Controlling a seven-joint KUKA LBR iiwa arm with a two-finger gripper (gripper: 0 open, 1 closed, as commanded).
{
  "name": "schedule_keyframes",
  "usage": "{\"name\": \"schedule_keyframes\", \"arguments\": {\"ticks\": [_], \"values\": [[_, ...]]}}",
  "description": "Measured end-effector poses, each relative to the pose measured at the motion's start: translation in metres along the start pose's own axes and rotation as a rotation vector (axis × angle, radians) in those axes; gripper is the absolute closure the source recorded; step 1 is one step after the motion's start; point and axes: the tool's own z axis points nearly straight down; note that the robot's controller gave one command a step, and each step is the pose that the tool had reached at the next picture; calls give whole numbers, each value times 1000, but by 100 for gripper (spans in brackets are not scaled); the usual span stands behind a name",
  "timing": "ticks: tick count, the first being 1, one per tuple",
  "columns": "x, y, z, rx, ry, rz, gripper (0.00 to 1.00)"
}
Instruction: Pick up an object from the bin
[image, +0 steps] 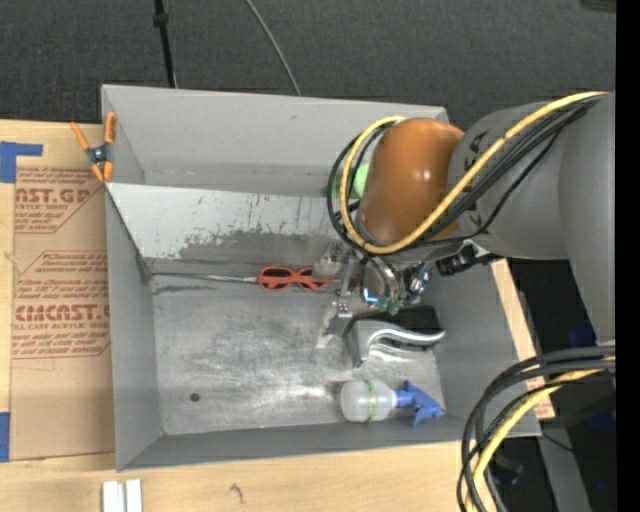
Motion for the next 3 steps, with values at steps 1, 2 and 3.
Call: {"name": "schedule_keyframes", "arguments": {"ticks": [1, 2, 3], "values": [[5, -39, 4, 1, 5, -166, 0], [2, -75, 22, 1, 2, -335, 0], [-15, -81, 61, -3, 7, -251, 100]]}}
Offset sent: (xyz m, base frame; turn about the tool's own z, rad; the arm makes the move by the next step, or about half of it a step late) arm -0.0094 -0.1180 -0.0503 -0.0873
